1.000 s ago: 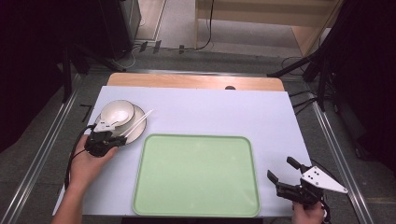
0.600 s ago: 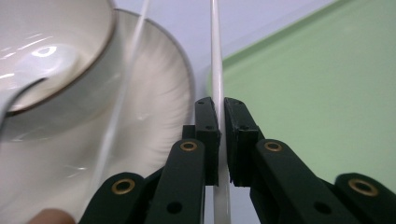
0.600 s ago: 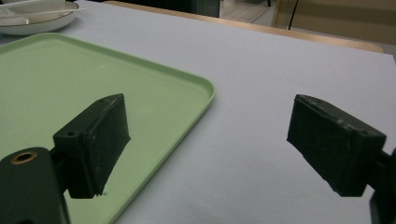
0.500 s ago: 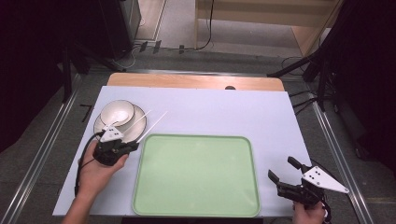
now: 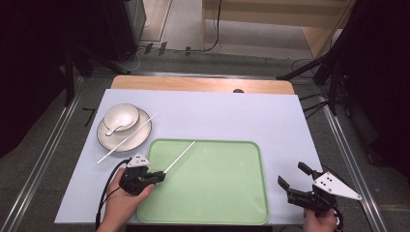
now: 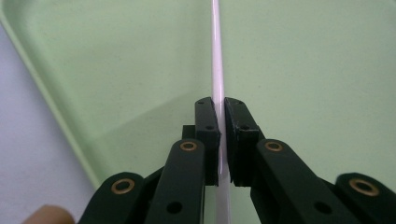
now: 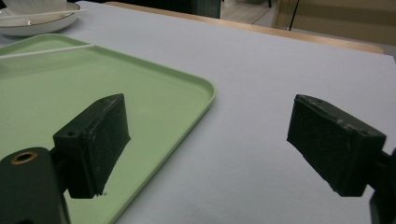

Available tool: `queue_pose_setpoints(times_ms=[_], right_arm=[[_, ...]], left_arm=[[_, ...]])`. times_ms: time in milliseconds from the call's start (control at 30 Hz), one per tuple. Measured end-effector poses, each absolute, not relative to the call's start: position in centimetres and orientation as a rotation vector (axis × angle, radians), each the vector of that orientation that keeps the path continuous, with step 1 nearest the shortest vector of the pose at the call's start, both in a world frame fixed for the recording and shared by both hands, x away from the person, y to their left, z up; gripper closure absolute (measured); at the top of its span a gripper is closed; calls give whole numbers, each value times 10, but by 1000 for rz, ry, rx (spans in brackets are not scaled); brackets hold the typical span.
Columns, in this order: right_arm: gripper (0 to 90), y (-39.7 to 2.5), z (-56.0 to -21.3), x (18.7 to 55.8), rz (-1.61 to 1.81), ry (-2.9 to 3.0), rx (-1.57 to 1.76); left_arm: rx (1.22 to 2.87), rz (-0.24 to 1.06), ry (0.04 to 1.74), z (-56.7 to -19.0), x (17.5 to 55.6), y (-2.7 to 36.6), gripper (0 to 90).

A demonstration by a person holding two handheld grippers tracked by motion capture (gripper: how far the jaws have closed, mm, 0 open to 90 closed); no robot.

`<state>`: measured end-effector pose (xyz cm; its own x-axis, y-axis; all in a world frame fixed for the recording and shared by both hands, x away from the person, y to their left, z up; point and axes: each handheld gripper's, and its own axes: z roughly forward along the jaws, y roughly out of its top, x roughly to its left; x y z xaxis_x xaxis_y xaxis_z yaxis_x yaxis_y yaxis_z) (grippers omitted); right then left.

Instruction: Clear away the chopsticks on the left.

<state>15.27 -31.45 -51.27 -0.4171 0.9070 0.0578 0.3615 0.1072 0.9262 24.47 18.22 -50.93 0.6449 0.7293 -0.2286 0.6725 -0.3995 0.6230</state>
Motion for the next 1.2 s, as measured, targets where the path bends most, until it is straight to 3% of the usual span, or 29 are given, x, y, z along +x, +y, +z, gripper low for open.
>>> queue_pose_setpoints(times_ms=[233,600,700,867,1033,1200], right_arm=[[131,-314,-513,152,1287,1849,1235],[131,-314,-513,152,1298,1848,1234],[131,-315,-514,154,1298,1853,1232],[131,-314,-515,156,1297,1864,1237],[131,-312,-515,156,1297,1872,1233],[131,-315,-516,155,1301,1868,1239]], left_arm=[[2177,135,1101,-515,243,178,844],[2178,88,1071,-508,253,184,709],[2106,59,1054,-499,261,184,762],[2178,74,972,-504,266,154,898],[2266,154,990,-515,269,132,900],[2262,206,1039,-513,271,139,900]])
